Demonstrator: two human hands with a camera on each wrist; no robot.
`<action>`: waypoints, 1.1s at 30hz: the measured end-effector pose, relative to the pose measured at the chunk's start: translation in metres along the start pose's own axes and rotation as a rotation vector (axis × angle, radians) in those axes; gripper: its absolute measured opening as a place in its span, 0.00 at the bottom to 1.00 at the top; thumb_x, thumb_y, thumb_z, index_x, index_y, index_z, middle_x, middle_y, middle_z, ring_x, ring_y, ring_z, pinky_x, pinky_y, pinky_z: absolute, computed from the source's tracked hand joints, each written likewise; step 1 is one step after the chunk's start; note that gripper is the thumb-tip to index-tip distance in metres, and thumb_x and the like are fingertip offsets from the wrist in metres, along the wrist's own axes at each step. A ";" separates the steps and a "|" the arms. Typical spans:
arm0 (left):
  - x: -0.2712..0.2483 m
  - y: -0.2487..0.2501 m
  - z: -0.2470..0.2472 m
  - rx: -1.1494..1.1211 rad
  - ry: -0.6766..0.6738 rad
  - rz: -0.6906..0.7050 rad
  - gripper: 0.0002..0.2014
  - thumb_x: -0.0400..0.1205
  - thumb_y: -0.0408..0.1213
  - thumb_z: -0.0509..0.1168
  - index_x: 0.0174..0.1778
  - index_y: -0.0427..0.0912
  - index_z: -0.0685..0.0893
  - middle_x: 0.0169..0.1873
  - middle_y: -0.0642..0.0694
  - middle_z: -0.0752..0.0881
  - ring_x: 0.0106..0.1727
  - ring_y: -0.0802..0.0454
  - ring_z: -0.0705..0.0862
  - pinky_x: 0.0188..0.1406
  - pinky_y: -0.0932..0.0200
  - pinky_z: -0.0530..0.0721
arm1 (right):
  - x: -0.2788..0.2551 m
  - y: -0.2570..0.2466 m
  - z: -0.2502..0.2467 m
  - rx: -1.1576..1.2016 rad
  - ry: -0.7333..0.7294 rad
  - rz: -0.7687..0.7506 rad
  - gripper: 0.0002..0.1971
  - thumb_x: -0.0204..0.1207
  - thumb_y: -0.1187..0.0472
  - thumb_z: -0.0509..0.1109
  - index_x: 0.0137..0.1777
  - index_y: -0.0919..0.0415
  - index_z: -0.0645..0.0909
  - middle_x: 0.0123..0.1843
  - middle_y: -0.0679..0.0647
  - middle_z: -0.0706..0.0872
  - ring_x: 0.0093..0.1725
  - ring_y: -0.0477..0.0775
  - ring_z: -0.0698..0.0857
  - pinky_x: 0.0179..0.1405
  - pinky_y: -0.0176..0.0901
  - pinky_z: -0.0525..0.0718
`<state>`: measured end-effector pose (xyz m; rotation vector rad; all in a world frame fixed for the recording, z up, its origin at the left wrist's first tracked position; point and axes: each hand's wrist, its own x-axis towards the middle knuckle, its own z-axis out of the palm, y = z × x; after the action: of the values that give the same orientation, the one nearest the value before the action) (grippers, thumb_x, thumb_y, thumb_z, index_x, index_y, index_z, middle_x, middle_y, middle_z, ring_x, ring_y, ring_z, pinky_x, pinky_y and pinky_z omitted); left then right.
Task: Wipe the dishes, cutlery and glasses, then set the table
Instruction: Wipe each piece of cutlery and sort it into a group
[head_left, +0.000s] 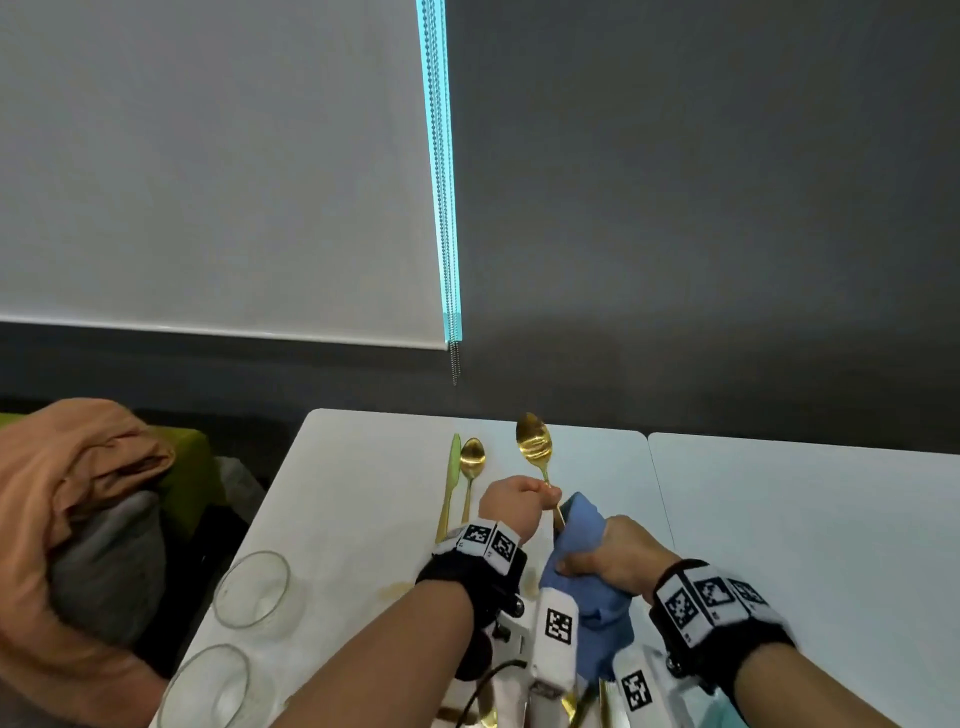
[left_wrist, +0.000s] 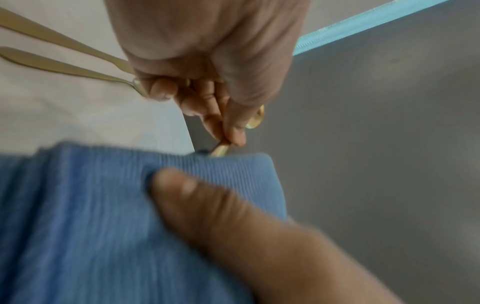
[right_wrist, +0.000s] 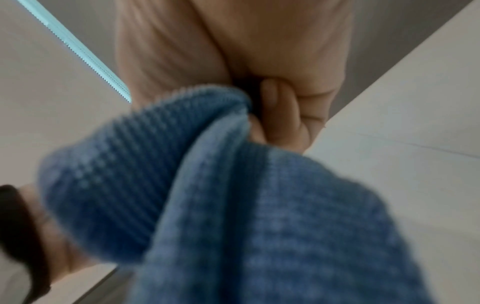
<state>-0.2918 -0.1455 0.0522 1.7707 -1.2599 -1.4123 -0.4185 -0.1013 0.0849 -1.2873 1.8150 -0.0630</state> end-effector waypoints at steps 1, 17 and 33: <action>0.008 0.001 -0.006 -0.012 0.006 -0.014 0.13 0.78 0.40 0.69 0.55 0.37 0.87 0.53 0.45 0.87 0.56 0.48 0.82 0.56 0.61 0.75 | 0.001 0.000 -0.002 -0.028 0.004 0.019 0.26 0.64 0.48 0.79 0.56 0.65 0.79 0.52 0.58 0.85 0.51 0.55 0.84 0.47 0.43 0.81; 0.096 -0.059 -0.045 0.723 0.025 -0.196 0.16 0.78 0.48 0.69 0.55 0.41 0.86 0.54 0.45 0.88 0.56 0.47 0.86 0.50 0.59 0.80 | -0.010 0.060 -0.016 0.094 0.169 0.232 0.15 0.66 0.51 0.79 0.40 0.59 0.79 0.43 0.54 0.85 0.45 0.52 0.84 0.37 0.36 0.79; 0.056 -0.065 -0.012 0.751 -0.012 -0.064 0.14 0.76 0.51 0.69 0.55 0.51 0.82 0.52 0.47 0.87 0.55 0.46 0.84 0.56 0.59 0.79 | -0.033 0.087 -0.005 0.204 0.205 0.309 0.24 0.64 0.50 0.81 0.52 0.67 0.81 0.51 0.60 0.87 0.51 0.57 0.86 0.55 0.48 0.85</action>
<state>-0.2580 -0.1705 -0.0233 2.2810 -1.9212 -1.0370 -0.4833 -0.0377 0.0648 -0.8739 2.1040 -0.2113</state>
